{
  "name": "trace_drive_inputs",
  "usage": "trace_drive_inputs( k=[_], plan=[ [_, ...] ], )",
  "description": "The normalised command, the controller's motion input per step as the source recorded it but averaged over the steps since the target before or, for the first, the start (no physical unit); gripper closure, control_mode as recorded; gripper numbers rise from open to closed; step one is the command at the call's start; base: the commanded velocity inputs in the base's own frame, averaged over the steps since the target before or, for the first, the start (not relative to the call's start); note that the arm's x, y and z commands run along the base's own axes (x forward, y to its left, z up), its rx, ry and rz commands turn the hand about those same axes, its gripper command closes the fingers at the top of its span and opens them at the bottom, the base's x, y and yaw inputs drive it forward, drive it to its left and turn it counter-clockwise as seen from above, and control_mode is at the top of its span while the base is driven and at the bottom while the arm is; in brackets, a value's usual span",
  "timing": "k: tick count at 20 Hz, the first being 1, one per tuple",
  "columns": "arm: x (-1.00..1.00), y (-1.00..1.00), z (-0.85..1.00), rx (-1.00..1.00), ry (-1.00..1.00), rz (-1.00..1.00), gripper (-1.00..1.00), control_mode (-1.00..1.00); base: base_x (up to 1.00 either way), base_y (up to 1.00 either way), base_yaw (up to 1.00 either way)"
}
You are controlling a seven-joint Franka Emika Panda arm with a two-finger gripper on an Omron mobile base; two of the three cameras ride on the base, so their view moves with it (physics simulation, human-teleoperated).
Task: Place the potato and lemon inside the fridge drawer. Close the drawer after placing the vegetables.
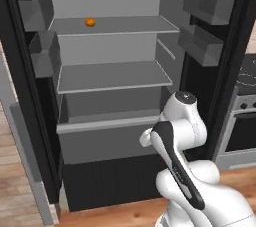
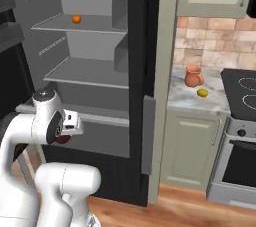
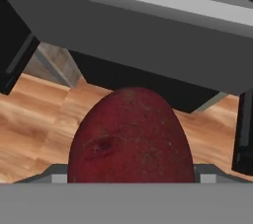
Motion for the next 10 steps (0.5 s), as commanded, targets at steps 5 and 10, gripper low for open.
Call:
trace_drive_inputs(
  k=[5,10],
  plan=[
    [0.00,0.00,0.00,0.00,0.00,0.00,1.00,1.00,0.45,0.41,-0.01],
    [0.00,0.00,0.00,0.00,0.00,0.00,1.00,1.00,0.54,0.05,0.00]
  ],
)
